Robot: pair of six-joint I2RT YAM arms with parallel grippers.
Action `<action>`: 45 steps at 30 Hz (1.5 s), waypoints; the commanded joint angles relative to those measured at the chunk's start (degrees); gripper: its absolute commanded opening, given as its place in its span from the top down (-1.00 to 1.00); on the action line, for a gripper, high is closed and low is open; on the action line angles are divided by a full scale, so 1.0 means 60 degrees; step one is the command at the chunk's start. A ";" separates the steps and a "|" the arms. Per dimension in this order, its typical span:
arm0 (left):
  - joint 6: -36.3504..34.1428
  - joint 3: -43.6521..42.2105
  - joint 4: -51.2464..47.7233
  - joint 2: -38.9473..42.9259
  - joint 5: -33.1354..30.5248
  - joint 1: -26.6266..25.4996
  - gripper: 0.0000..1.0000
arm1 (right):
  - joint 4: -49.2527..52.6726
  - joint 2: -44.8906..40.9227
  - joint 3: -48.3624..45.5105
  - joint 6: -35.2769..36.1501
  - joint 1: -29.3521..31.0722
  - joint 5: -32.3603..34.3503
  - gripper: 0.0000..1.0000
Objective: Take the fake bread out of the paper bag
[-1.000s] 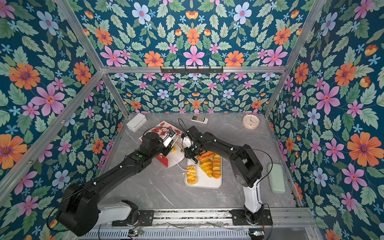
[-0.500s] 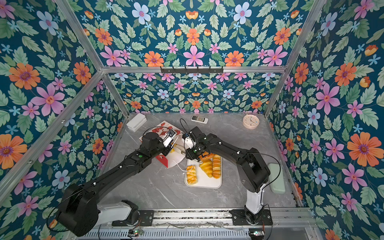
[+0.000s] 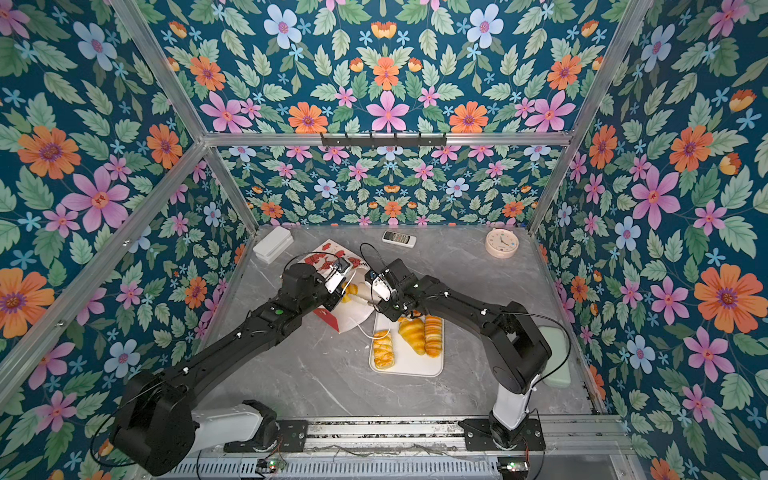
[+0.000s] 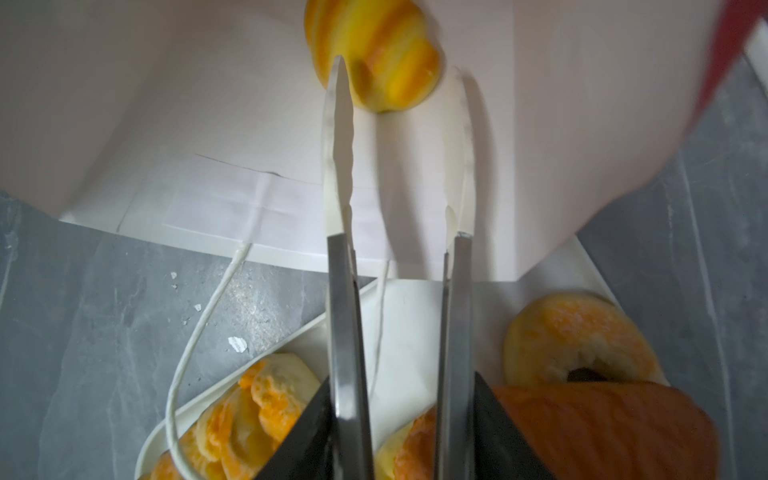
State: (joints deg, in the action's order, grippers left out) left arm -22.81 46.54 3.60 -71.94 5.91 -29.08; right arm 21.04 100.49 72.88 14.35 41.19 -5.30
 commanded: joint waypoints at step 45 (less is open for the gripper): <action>0.0125 0.0025 0.0250 -0.0168 0.0223 0.0011 1.00 | 0.1536 0.1692 0.1637 0.1679 0.0270 -0.1360 0.19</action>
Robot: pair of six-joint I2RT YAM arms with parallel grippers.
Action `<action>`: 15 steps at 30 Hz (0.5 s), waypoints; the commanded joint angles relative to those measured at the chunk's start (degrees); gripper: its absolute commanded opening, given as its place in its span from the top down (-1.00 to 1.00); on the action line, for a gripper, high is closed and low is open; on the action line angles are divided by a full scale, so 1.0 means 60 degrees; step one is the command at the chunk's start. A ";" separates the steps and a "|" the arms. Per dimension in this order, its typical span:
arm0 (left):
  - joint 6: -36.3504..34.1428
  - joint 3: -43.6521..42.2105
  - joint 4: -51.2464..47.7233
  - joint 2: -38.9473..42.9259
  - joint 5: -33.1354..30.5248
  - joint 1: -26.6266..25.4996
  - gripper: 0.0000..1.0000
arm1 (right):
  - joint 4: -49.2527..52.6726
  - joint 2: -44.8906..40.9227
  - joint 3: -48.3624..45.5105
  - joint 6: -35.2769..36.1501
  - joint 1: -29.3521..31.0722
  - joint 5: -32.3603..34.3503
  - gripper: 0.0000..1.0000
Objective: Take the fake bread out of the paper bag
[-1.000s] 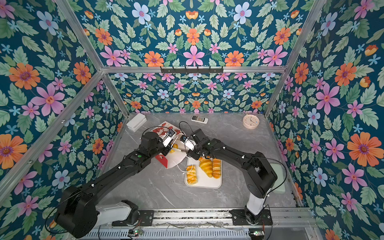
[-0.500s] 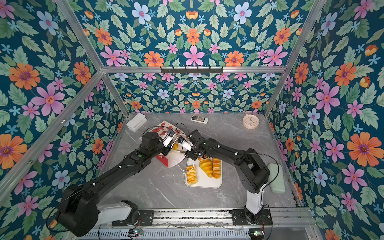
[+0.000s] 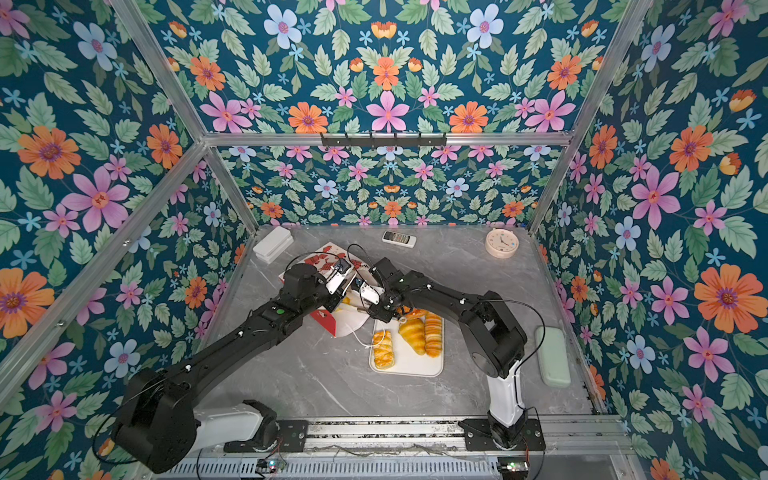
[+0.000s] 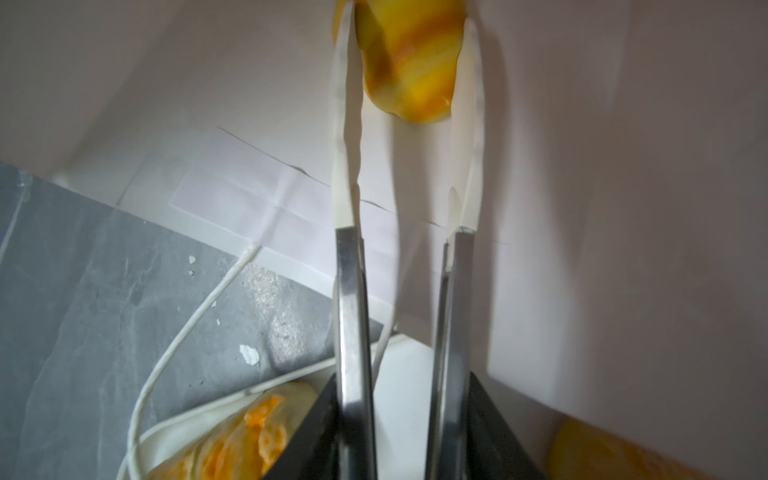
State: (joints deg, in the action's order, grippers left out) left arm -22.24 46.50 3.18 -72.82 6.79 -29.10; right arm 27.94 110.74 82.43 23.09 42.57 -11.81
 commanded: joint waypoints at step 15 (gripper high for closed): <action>0.0021 0.0008 0.0367 -0.0021 -0.0076 0.0016 1.00 | 0.0699 -0.0732 -0.0112 0.0122 0.0069 -0.0009 0.42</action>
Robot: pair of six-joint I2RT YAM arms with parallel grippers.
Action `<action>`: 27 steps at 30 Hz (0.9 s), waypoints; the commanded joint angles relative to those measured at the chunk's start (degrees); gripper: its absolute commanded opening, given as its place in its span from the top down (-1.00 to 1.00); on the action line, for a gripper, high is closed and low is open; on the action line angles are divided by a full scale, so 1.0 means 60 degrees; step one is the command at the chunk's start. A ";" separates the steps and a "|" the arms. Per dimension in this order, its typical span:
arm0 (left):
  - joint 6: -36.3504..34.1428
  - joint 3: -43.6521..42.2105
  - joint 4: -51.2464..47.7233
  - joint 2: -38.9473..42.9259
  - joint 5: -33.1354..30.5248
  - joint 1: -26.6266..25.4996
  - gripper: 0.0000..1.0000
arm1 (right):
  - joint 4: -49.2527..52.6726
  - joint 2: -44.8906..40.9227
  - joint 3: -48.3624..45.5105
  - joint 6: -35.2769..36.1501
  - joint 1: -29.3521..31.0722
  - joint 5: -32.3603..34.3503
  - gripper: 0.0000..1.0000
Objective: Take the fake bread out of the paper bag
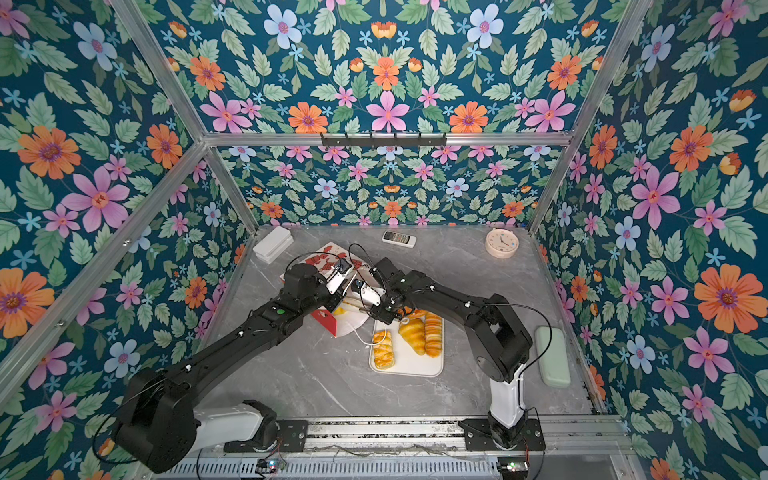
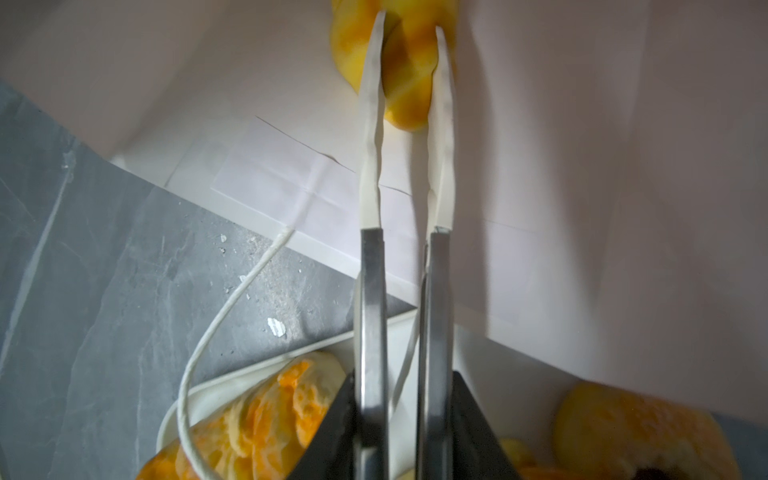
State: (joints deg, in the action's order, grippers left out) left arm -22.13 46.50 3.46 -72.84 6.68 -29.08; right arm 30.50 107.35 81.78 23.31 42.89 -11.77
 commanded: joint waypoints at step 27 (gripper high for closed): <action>0.0563 0.0109 0.0485 -0.0373 -0.1794 0.0013 1.00 | 0.1821 -0.3109 -0.1146 -0.2924 0.0020 0.1420 0.54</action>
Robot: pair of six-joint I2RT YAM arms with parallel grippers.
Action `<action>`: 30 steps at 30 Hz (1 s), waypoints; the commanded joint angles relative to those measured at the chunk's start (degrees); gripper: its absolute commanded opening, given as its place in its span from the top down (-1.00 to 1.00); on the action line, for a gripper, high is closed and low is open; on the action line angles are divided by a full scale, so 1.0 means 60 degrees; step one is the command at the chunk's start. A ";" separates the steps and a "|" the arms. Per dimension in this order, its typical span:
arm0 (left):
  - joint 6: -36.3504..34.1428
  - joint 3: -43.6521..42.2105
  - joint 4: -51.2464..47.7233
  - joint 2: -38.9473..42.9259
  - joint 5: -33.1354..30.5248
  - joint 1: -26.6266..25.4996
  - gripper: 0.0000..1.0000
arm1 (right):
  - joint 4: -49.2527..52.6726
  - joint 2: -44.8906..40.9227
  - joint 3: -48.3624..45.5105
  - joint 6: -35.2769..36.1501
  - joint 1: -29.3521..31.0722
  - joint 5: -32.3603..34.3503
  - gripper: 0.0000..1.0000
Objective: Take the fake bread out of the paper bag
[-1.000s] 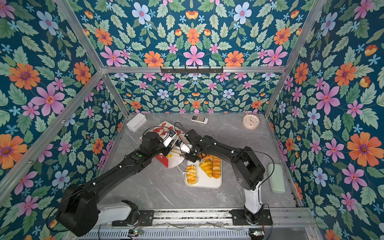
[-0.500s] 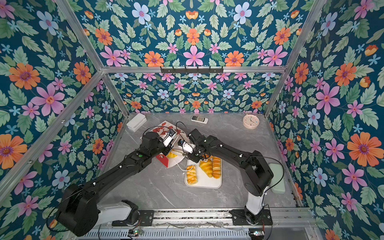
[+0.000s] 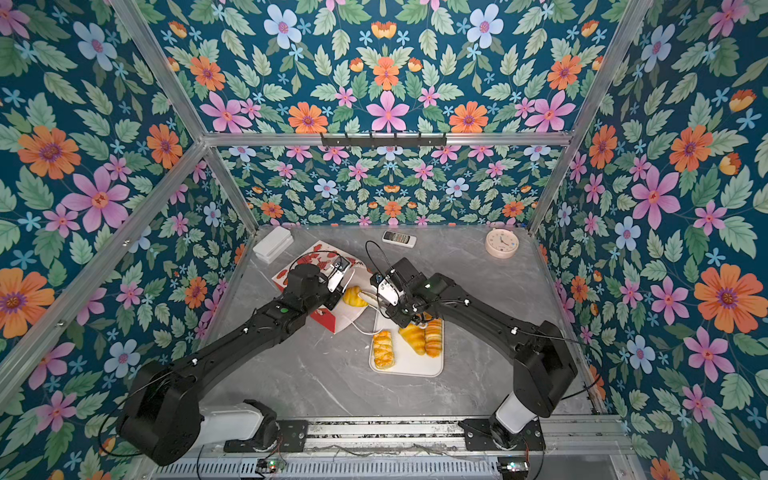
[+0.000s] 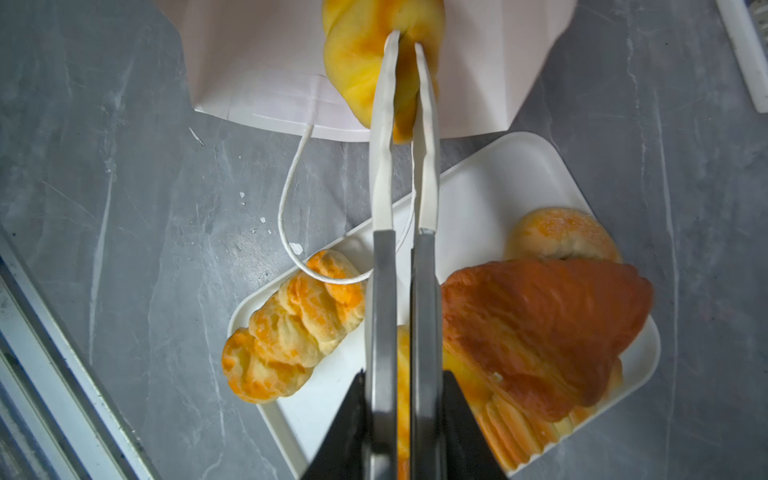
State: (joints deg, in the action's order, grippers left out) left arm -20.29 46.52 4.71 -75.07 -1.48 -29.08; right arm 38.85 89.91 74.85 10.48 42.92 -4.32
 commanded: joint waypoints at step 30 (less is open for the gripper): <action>0.2564 -0.1010 0.0823 0.0500 -0.4087 -0.0031 1.00 | 0.1805 0.0137 0.0842 -0.6945 0.0178 -0.0073 0.54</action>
State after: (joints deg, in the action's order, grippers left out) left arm -6.22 41.45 5.80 -72.93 -23.49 -29.23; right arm 49.58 90.26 78.78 -27.49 43.51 -5.50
